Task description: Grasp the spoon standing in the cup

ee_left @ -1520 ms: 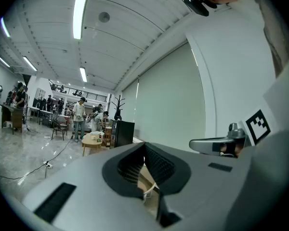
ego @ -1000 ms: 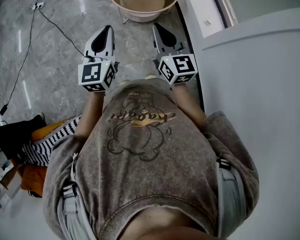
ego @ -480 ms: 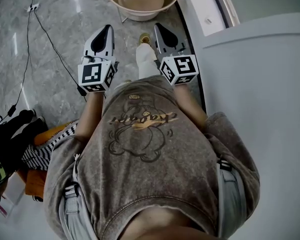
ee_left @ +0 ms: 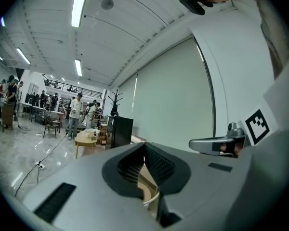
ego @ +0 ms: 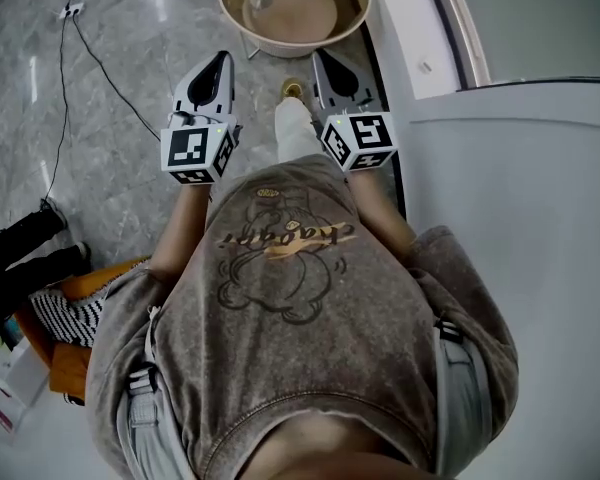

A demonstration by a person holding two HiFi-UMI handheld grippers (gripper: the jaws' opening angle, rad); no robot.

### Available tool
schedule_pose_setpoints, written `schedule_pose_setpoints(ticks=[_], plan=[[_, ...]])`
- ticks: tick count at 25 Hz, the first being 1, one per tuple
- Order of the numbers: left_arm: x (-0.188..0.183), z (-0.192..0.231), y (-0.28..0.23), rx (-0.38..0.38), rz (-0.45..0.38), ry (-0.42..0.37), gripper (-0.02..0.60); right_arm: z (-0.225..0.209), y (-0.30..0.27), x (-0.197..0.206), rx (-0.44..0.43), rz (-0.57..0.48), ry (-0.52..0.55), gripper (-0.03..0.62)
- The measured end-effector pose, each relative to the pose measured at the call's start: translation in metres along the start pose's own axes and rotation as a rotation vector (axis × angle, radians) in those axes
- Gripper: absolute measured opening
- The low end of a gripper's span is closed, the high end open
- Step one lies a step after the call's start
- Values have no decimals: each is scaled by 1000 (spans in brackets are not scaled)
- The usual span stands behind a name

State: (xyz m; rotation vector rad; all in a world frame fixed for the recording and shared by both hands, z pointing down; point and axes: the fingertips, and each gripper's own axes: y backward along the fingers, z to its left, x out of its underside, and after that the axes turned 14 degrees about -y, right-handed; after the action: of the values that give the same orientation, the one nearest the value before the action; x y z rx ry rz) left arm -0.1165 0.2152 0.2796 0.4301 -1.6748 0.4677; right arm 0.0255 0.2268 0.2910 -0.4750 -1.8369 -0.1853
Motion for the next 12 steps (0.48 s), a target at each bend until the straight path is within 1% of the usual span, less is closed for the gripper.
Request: schedule_pose_setpoints(ticks=[3,7,12], plan=[[-2,11,-34,4,-5,8,17,-20,-29,-9,-3,0,-8,18],[-6,22,-89,5,-16,6,17,-58,-66,-20,-5,13,-15,18],[-4,41,-158,-3,2,13,17,-101,-120,-34,-19,55,-9,18]])
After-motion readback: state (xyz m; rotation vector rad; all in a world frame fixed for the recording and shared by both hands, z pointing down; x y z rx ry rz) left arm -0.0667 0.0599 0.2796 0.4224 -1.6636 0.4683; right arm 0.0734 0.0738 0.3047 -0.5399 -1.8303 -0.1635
